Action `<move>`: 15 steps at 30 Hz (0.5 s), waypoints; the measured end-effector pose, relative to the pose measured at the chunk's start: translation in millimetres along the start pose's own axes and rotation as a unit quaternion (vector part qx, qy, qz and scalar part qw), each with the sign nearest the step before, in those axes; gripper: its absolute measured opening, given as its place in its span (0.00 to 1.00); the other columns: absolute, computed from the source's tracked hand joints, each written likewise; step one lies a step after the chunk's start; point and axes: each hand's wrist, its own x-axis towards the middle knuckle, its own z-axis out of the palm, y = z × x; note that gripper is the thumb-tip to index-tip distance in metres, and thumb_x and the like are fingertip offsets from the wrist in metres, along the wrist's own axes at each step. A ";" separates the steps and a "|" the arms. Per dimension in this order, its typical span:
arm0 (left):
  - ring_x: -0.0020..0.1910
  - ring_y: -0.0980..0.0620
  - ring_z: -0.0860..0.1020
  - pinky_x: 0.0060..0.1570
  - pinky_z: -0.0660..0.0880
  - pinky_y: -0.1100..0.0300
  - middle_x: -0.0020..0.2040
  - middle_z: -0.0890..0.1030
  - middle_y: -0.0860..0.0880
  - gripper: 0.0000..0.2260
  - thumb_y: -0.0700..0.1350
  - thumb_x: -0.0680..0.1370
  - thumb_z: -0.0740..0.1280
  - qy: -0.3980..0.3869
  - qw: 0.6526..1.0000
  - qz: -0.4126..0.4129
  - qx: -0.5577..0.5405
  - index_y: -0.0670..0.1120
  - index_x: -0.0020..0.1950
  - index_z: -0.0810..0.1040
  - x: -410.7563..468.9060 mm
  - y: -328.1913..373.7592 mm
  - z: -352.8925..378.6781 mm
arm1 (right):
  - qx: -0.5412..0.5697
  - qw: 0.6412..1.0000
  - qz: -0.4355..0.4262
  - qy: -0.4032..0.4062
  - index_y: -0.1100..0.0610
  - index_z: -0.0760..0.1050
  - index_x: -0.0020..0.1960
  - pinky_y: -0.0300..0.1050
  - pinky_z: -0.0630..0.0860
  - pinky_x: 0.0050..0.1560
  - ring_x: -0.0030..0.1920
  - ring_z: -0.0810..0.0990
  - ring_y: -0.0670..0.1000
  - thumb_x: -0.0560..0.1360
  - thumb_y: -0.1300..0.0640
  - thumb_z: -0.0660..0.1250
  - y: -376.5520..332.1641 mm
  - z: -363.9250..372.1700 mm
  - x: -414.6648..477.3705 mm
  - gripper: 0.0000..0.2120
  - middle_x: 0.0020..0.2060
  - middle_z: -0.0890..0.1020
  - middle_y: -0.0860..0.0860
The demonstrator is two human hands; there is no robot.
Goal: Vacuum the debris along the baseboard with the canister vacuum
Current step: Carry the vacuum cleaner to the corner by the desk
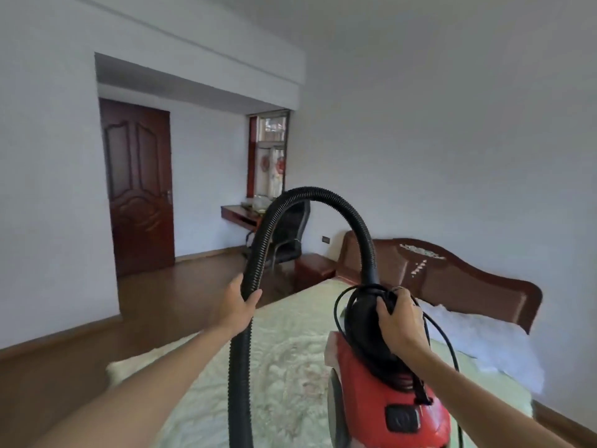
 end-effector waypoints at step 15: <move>0.43 0.51 0.76 0.40 0.70 0.61 0.53 0.82 0.47 0.16 0.50 0.80 0.67 0.176 0.969 -0.115 0.129 0.46 0.64 0.74 27.9 -159.5 -246.6 | 0.060 0.980 -0.111 -0.154 0.57 0.67 0.58 0.57 0.80 0.43 0.46 0.79 0.63 0.81 0.50 0.61 -214.9 228.6 -36.4 0.12 0.48 0.78 0.60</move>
